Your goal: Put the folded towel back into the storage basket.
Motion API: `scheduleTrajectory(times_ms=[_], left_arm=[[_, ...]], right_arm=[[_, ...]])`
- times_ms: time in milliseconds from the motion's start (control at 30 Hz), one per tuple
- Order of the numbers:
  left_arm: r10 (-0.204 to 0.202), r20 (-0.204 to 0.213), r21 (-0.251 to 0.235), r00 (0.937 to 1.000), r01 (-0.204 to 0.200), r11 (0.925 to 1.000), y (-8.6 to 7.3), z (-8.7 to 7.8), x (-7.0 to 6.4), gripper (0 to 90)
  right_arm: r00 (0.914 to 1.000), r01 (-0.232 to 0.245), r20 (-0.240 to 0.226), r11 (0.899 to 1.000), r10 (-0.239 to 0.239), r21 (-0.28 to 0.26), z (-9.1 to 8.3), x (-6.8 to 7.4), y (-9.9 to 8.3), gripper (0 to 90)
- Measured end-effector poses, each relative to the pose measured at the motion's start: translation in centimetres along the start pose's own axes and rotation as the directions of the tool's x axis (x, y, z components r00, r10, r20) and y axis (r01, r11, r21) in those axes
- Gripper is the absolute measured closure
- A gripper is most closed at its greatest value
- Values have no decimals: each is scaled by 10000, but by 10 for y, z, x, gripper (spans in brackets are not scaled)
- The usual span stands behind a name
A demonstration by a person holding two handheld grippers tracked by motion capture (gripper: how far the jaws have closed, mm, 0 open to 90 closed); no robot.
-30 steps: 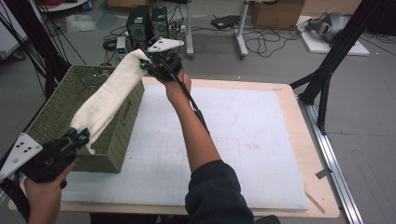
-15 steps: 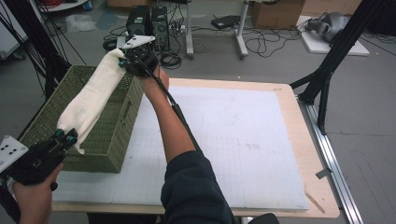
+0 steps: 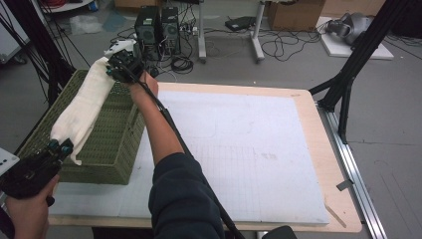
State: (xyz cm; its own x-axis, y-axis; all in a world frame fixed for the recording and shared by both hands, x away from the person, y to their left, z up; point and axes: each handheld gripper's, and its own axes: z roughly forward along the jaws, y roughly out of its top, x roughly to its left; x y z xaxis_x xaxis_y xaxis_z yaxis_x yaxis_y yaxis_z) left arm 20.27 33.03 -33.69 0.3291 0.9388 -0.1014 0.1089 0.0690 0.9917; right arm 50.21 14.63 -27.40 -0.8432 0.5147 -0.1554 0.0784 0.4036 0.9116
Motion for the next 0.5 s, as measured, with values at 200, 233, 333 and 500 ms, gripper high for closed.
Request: scheduleTrajectory(times_ms=[200, 233, 333, 500], left_arm=[[-650, -561, -71, 9963, 647, 9979, 0, -1, 11, 379], [-550, -639, -68, 9964, 547, 9985, 0, -2, 12, 363], [-552, -648, -50, 9964, 550, 9985, 0, -2, 13, 332], [-1006, -96, 166, 9949, 1007, 9948, 0, 2, 10, 278]], right_arm=[[9941, -840, 688, 9964, 833, 79, 25, 7, -1, 333], [9940, -891, 655, 9959, 877, 179, 24, 8, -2, 323], [9953, -868, 445, 9961, 861, 147, 17, 7, -7, 318], [9908, -1355, 83, 9908, 1354, 49, -5, -2, -25, 249]])
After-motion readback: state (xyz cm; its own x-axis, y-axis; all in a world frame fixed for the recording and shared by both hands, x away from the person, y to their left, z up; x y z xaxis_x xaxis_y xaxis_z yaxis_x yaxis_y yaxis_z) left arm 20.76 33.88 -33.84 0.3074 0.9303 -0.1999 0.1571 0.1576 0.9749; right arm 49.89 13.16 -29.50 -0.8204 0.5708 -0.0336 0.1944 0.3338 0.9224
